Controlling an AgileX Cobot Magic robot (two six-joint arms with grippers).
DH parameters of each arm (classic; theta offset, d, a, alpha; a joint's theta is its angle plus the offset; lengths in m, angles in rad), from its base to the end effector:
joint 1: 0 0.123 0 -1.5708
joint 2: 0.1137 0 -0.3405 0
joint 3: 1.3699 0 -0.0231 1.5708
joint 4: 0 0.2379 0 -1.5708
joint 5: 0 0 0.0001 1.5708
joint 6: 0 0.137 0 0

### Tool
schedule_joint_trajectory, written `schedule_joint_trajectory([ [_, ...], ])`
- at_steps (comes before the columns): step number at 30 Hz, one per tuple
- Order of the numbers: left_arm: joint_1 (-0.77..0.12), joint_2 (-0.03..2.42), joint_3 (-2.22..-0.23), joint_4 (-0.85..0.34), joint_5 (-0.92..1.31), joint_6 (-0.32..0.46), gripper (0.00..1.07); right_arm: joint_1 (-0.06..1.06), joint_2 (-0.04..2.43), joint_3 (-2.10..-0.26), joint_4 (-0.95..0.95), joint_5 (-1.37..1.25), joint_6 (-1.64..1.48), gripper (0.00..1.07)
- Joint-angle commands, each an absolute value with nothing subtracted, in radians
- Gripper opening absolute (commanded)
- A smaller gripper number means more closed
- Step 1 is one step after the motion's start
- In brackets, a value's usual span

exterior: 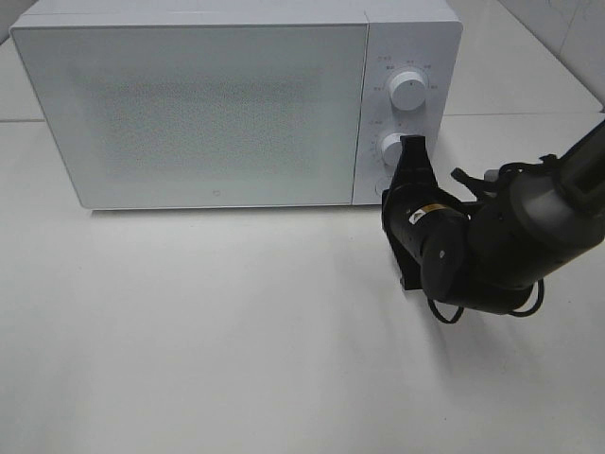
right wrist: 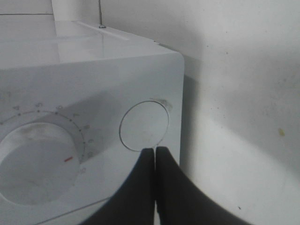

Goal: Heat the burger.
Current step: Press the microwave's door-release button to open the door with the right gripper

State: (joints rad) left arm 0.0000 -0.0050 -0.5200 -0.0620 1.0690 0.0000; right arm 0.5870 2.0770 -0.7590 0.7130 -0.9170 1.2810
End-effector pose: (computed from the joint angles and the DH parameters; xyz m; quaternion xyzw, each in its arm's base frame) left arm -0.0343 -0.0074 0.2552 0.0017 0.8484 -0.0310 0.5284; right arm 0.3760 0.1647 0.1324 0.5724 0.5991 0.3839 0.4075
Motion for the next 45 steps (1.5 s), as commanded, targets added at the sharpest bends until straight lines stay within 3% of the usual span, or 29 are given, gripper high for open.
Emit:
schedule_joint_trajectory([
  [1, 0.000, -0.020, -0.517, -0.066, 1.071, 0.000, 0.98, 0.570, 2.083, -0.790, 0.691, -0.908, 1.283, 0.00],
  [45, 0.000, -0.020, -0.517, -0.066, 1.071, 0.000, 0.98, 0.535, 2.156, -0.909, 0.744, -0.954, 1.224, 0.00],
])
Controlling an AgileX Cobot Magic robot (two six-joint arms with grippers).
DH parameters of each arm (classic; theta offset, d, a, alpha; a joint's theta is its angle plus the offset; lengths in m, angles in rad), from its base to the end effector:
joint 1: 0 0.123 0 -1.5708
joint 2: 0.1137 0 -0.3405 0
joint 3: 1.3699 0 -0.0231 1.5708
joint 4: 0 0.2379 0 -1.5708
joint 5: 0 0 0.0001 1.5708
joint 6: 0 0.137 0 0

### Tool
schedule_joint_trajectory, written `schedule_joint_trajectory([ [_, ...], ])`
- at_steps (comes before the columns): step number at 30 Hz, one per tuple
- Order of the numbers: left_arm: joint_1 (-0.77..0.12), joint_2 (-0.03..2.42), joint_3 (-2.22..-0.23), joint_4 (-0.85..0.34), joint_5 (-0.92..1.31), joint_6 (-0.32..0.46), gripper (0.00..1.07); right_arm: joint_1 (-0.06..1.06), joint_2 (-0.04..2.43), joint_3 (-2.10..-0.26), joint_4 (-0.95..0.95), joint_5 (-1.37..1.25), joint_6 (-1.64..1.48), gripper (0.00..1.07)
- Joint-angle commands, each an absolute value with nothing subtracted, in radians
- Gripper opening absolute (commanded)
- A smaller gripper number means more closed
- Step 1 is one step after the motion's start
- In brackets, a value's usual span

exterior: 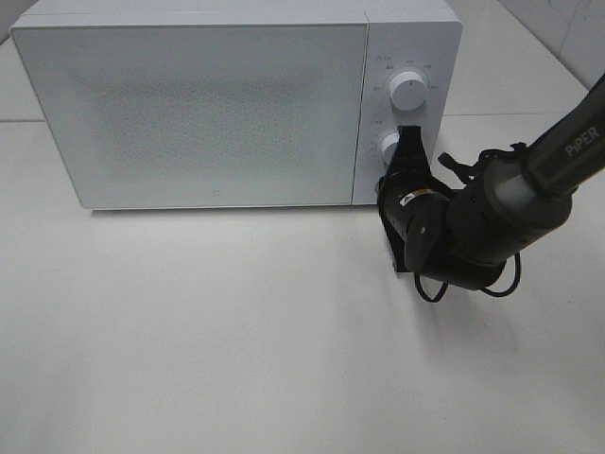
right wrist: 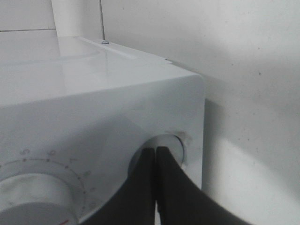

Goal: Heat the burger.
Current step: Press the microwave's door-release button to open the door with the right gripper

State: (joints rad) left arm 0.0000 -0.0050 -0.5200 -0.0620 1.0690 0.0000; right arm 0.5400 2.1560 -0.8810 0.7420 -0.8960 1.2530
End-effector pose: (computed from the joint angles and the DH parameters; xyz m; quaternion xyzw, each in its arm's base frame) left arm -0.0343 -0.0074 0.2552 0.0017 0.8484 -0.0310 0.5284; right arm 0.4098 0.1614 0.1216 0.5896 0.5784 0.3770 0.4191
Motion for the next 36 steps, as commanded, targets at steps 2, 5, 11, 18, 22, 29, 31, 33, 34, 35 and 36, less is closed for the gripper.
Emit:
schedule_joint_trajectory([
  [2, 0.000, -0.020, -0.517, -0.066, 1.071, 0.000, 0.98, 0.525, 2.156, -0.923, 0.749, -0.957, 1.216, 0.00],
  [5, 0.000, -0.020, -0.517, -0.066, 1.071, 0.000, 0.98, 0.523, 2.156, -0.937, 0.763, -0.997, 1.216, 0.00],
  [11, 0.000, -0.020, -0.517, -0.066, 1.071, 0.000, 0.98, 0.502, 2.177, -0.992, 0.753, -1.089, 1.196, 0.00],
  [18, 0.000, -0.020, -0.517, -0.066, 1.071, 0.000, 0.98, 0.501, 2.205, -1.037, 0.752, -1.164, 1.184, 0.00],
  [22, 0.000, -0.020, -0.517, -0.066, 1.071, 0.000, 0.98, 0.501, 2.205, -1.037, 0.752, -1.158, 1.174, 0.00],
  [29, 0.000, -0.020, -0.517, -0.066, 1.071, 0.000, 0.98, 0.502, 2.205, -1.035, 0.750, -1.157, 1.174, 0.00],
  [31, 0.000, -0.020, -0.517, -0.066, 1.071, 0.000, 0.98, 0.504, 2.201, -1.025, 0.750, -1.156, 1.174, 0.00],
  [33, 0.000, -0.020, -0.517, -0.066, 1.071, 0.000, 0.98, 0.504, 2.196, -1.017, 0.749, -1.152, 1.174, 0.00],
  [34, 0.000, -0.020, -0.517, -0.066, 1.071, 0.000, 0.98, 0.504, 2.196, -1.017, 0.749, -1.152, 1.174, 0.00],
  [35, 0.000, -0.020, -0.517, -0.066, 1.071, 0.000, 0.98, 0.511, 2.194, -1.013, 0.749, -1.142, 1.174, 0.00],
  [36, 0.000, -0.020, -0.517, -0.066, 1.071, 0.000, 0.98, 0.516, 2.190, -1.010, 0.753, -1.124, 1.174, 0.00],
])
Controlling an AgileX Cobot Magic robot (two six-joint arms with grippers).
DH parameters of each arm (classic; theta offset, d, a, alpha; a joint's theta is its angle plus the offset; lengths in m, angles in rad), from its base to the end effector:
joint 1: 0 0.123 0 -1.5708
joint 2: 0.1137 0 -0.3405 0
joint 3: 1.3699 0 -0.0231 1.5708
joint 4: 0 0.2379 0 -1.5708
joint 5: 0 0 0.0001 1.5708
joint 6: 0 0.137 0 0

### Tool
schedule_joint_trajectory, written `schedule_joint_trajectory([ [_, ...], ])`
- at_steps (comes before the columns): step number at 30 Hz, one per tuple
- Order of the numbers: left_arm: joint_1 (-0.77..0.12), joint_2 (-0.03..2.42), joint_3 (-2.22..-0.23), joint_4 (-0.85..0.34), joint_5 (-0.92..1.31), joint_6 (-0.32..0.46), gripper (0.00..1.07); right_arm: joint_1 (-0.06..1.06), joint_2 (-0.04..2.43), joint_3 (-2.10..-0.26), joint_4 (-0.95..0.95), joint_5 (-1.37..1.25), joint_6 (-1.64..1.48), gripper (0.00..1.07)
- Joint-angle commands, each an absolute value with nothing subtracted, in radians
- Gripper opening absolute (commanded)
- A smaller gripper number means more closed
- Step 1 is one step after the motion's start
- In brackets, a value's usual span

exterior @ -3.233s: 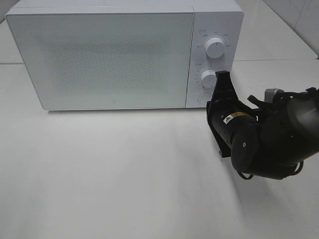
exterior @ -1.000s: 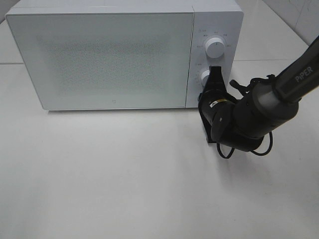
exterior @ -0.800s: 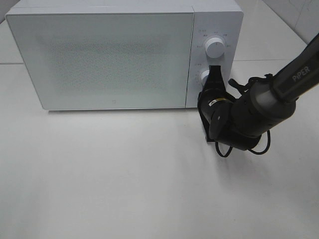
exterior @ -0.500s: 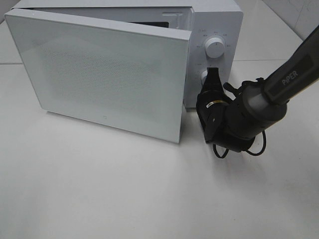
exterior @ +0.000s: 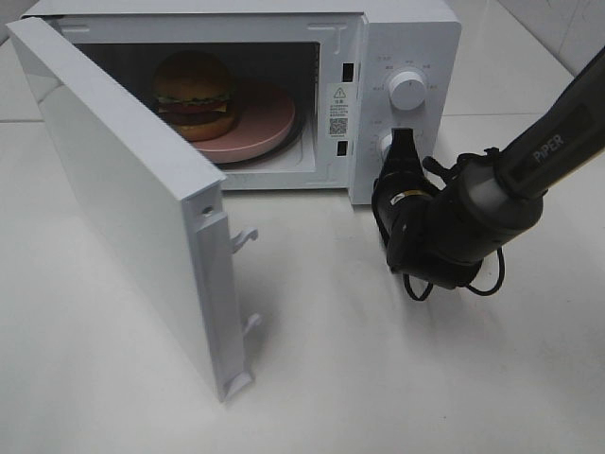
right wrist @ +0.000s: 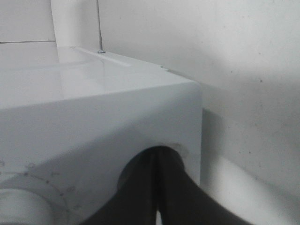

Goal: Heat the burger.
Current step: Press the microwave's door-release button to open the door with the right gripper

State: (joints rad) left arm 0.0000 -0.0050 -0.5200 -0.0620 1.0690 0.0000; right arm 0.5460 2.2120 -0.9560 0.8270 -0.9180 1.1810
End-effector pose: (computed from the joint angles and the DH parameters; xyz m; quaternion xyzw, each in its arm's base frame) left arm -0.0343 -0.0074 0.2552 0.0017 0.8484 -0.0310 0.5284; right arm 0.4244 0.1642 0.1133 0.5949 0.5660 0.3601 0.4427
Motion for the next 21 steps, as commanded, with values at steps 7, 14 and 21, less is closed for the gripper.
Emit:
schedule_joint_trajectory([
  [7, 0.000, -0.020, -0.517, -0.066, 1.071, 0.000, 0.98, 0.529, 2.186, -1.010, 0.755, -1.081, 1.174, 0.00],
  [14, 0.000, -0.020, -0.517, -0.066, 1.071, 0.000, 0.98, 0.550, 2.147, -0.953, 0.765, -1.005, 1.170, 0.00],
  [21, 0.000, -0.020, -0.517, -0.066, 1.071, 0.000, 0.98, 0.550, 2.102, -0.873, 0.760, -0.892, 1.131, 0.00],
])
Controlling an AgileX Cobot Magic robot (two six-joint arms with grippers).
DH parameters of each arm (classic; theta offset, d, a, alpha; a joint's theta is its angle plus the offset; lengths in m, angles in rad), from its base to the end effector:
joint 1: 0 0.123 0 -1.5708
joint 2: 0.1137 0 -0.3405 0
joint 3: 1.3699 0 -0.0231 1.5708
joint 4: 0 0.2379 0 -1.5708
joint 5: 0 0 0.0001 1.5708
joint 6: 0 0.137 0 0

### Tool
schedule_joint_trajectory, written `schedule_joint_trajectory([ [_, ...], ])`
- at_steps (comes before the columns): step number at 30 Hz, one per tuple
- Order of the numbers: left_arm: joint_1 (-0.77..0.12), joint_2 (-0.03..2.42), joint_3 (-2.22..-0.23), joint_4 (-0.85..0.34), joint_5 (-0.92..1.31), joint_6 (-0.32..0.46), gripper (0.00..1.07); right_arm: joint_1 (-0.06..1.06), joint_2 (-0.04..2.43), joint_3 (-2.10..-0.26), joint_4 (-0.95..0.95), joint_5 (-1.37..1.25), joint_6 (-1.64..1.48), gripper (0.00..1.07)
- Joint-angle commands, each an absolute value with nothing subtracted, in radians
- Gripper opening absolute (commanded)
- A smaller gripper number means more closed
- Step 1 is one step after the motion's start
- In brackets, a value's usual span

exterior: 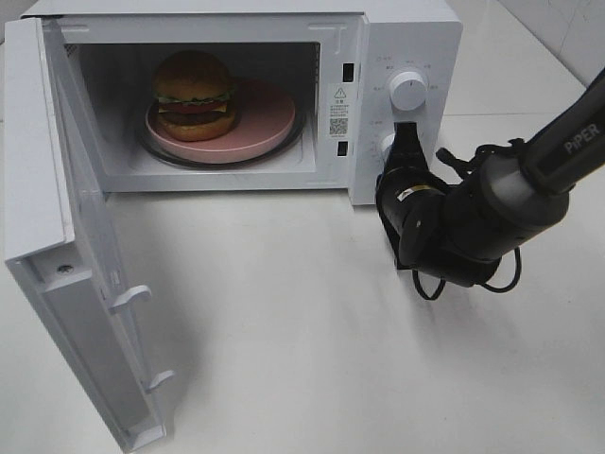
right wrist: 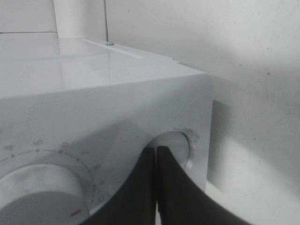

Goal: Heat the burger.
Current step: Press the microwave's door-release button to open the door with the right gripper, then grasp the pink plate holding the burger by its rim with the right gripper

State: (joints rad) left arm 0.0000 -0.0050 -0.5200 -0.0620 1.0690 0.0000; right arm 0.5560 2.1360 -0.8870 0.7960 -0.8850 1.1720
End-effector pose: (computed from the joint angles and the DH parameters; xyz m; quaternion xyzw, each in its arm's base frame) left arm -0.0343 -0.0074 0.2552 0.0017 0.8484 -0.0310 0.5284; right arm 0.4070 0.1638 0.1287 0.5819 0.5867 0.3632 0.4303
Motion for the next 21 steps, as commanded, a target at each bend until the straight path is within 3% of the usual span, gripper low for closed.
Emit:
schedule_joint_trajectory([
  [1, 0.000, -0.020, -0.517, -0.066, 1.071, 0.000, 0.98, 0.550, 2.102, -0.873, 0.760, -0.892, 1.131, 0.00],
  [21, 0.000, -0.020, -0.517, -0.066, 1.071, 0.000, 0.98, 0.548, 1.848, -0.743, 0.603, -0.520, 0.708, 0.00],
])
